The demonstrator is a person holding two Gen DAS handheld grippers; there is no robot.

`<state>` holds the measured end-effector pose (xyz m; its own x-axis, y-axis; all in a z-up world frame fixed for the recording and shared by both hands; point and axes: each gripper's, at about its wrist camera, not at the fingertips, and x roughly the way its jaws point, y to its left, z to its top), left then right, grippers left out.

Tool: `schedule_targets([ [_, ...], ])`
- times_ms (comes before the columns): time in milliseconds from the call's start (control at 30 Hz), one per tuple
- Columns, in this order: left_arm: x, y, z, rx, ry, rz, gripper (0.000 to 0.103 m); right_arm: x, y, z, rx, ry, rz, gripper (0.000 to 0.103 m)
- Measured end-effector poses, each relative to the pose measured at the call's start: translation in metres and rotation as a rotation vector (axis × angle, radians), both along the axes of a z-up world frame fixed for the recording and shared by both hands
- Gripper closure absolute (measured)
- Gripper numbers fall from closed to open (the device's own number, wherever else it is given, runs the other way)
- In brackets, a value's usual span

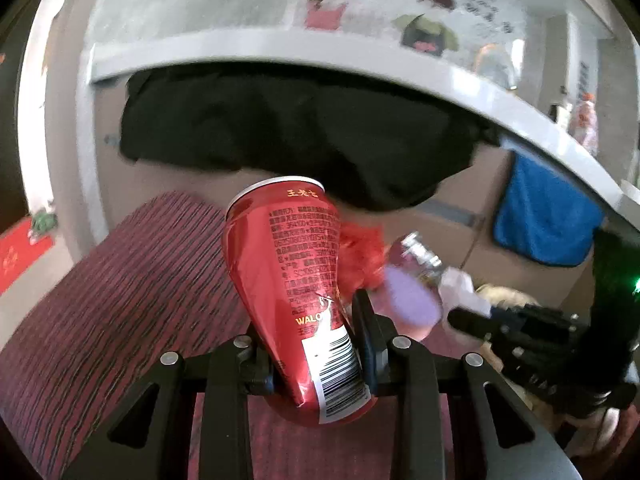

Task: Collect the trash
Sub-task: 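Carry the can and tissue over the bin and open both grippers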

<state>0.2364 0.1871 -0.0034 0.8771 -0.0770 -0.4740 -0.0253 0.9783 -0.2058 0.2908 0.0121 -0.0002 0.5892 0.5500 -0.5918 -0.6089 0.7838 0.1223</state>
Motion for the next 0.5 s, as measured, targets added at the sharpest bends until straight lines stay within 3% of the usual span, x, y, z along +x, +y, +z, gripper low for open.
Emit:
schedule_targets([
  [267, 0.017, -0.086, 0.026, 0.036, -0.083, -0.11, 0.071, -0.005, -0.083, 0.064, 0.065, -0.175, -0.134, 0.088],
  [500, 0.034, -0.166, 0.033, 0.065, -0.131, -0.193, 0.071, -0.011, -0.16, 0.07, 0.055, -0.232, -0.269, 0.088],
])
